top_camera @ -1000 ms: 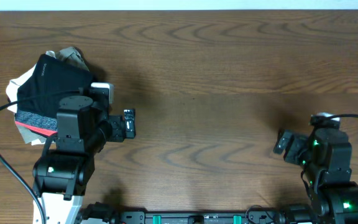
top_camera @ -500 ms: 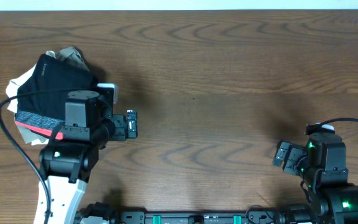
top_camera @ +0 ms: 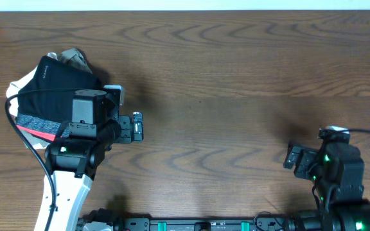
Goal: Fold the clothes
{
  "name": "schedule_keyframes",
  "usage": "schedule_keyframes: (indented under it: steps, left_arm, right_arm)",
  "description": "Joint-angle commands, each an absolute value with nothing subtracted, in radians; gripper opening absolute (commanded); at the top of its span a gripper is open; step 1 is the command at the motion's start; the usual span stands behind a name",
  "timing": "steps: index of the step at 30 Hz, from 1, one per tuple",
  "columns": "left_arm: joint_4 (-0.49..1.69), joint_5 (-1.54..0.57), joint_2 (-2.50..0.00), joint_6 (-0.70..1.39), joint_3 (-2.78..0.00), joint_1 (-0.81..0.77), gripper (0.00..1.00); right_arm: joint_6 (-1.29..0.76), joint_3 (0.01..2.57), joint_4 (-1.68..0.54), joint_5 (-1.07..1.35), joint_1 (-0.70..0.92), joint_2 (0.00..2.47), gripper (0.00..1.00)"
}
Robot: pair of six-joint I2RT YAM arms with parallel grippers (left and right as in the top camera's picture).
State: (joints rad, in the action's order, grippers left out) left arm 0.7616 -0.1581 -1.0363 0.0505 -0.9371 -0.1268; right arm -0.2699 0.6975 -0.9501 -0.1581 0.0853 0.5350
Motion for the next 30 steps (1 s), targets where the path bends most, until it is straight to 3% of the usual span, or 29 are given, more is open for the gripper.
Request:
schedule_keyframes:
  steps: [1,12,21,30]
  left_arm:
    - [0.766,-0.165,-1.04,0.038,-0.939,-0.125,0.98]
    - [0.766,-0.165,-1.04,0.038,-0.94,-0.125,0.98]
    - [0.766,-0.165,-1.04,0.038,-0.94,-0.125,0.98]
    - [0.766,-0.165,-1.04,0.038,-0.94,-0.125,0.98]
  right_arm:
    - [-0.159,0.611,-0.862,-0.149,0.083,0.421,0.99]
    - [-0.154,0.226,-0.545,-0.104,0.087,0.001,0.99]
    - [-0.022,0.027,-0.112,-0.096,0.086,0.005,0.99]
    - [0.149,0.013,-0.089,0.004,0.086,0.005,0.99]
